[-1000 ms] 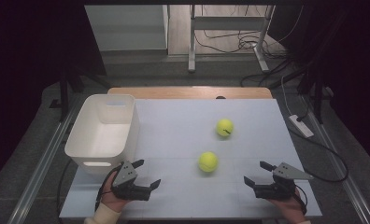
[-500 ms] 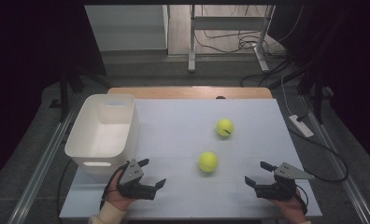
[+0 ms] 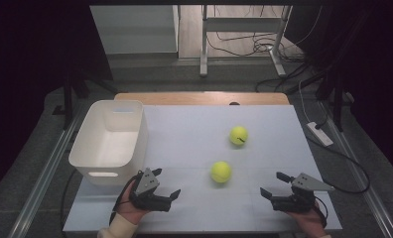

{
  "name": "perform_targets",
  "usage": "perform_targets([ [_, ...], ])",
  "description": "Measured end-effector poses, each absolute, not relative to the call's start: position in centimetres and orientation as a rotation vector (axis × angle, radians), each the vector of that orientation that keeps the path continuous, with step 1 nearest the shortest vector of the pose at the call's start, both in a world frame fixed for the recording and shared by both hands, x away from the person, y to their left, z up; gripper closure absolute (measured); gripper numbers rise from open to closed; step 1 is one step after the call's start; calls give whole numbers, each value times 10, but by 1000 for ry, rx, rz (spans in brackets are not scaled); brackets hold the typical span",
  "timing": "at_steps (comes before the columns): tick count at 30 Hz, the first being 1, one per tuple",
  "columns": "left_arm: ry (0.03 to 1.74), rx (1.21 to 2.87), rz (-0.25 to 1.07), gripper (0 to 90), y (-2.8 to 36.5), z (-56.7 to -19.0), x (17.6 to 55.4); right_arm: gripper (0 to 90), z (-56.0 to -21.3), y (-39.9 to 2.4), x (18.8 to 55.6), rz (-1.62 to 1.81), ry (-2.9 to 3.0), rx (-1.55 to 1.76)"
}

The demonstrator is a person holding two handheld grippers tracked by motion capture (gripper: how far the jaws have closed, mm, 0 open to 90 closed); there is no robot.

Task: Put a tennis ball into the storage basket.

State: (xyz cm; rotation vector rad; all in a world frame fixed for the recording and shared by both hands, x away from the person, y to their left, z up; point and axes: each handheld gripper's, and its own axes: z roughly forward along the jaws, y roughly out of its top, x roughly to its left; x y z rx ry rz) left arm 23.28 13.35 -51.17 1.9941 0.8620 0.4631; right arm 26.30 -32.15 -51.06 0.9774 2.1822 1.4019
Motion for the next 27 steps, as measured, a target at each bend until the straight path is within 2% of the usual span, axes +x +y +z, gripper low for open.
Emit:
perform_targets([
  [27, 859, 2033, 423, 77, 108, -494, 256, 121, -510, -315, 263, 1389, 2197, 933],
])
